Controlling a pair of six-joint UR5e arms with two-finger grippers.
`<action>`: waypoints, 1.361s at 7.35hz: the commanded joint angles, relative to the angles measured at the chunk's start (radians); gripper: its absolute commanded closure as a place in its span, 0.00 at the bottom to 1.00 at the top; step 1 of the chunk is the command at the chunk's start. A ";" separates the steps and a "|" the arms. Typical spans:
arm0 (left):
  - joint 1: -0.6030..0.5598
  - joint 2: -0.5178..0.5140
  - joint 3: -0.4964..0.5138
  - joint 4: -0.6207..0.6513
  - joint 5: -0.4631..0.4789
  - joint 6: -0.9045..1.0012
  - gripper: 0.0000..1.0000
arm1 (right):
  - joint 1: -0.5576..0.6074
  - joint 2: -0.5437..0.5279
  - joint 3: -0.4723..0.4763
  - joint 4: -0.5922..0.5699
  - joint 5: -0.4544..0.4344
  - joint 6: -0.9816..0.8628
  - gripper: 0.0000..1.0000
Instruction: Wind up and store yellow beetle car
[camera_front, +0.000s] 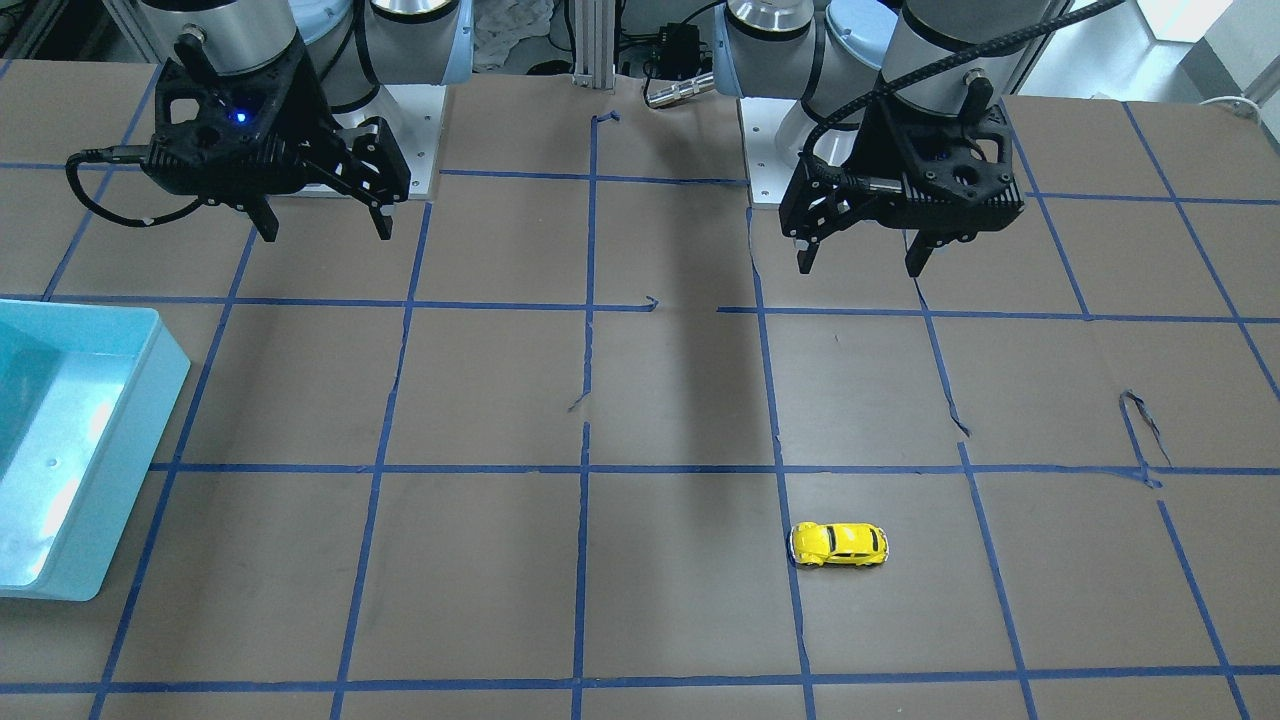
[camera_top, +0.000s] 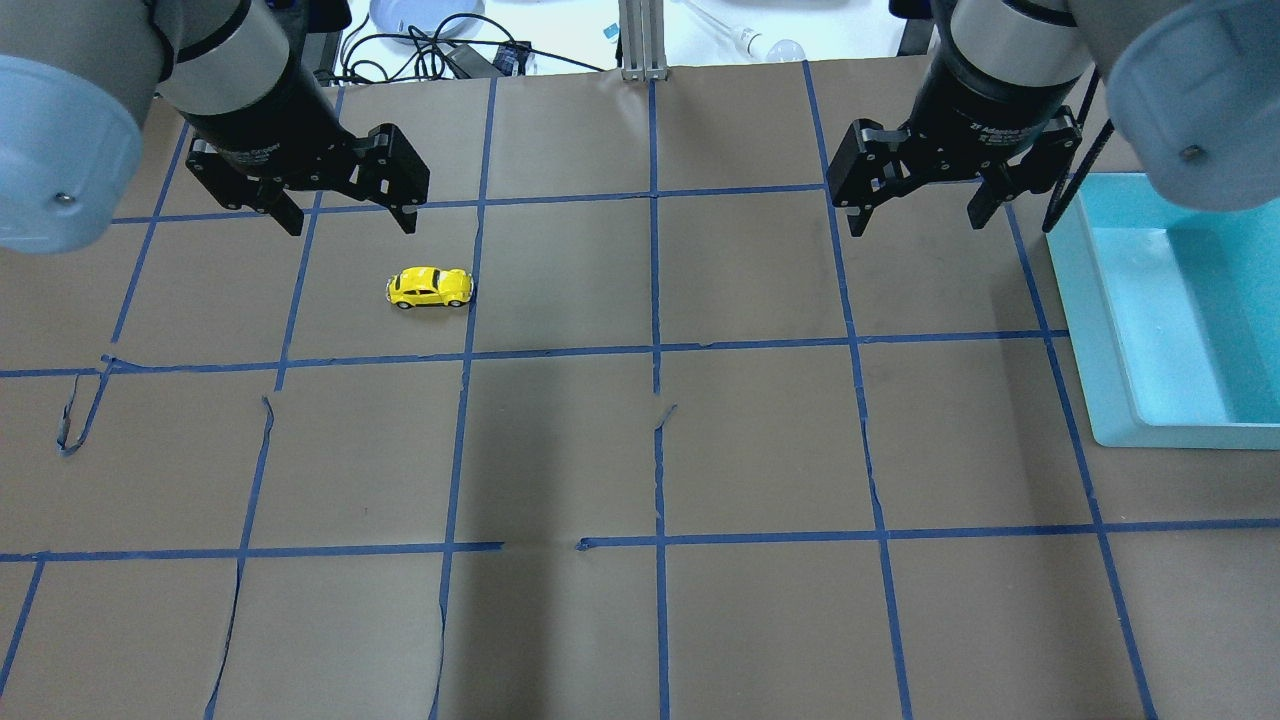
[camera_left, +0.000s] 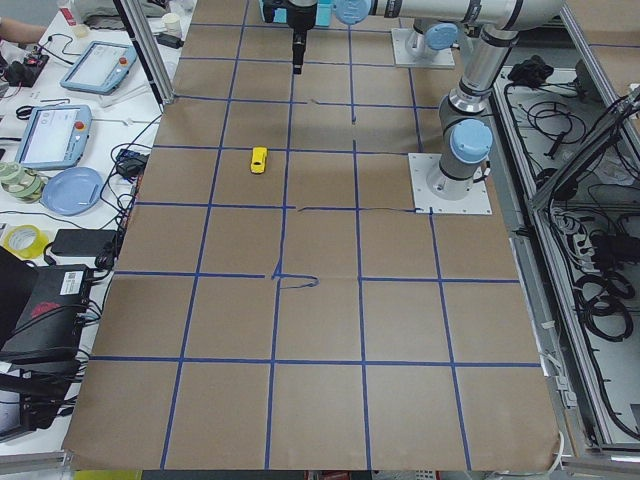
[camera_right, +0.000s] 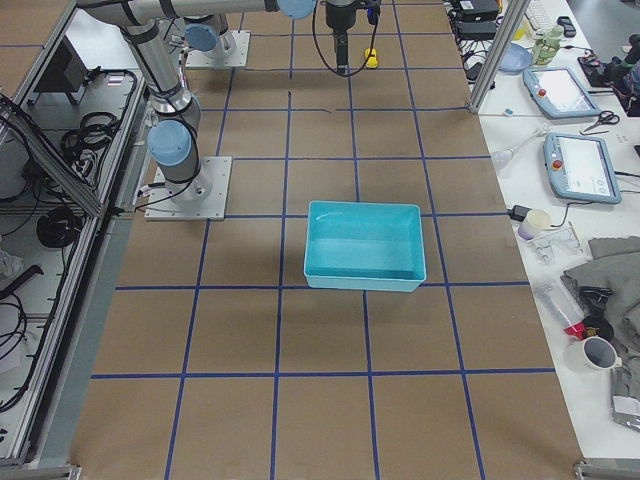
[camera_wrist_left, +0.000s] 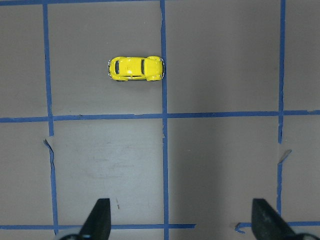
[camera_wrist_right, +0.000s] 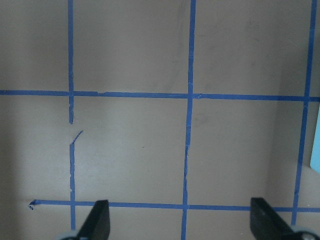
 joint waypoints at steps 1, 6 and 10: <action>-0.003 -0.002 -0.001 -0.001 -0.002 0.001 0.00 | 0.000 -0.002 0.000 -0.001 0.001 0.000 0.00; -0.003 0.001 -0.002 0.001 -0.002 0.009 0.00 | 0.000 0.000 -0.001 -0.001 0.005 0.001 0.00; 0.006 0.002 -0.002 0.019 0.000 0.017 0.00 | 0.000 0.003 0.000 -0.001 0.002 -0.002 0.00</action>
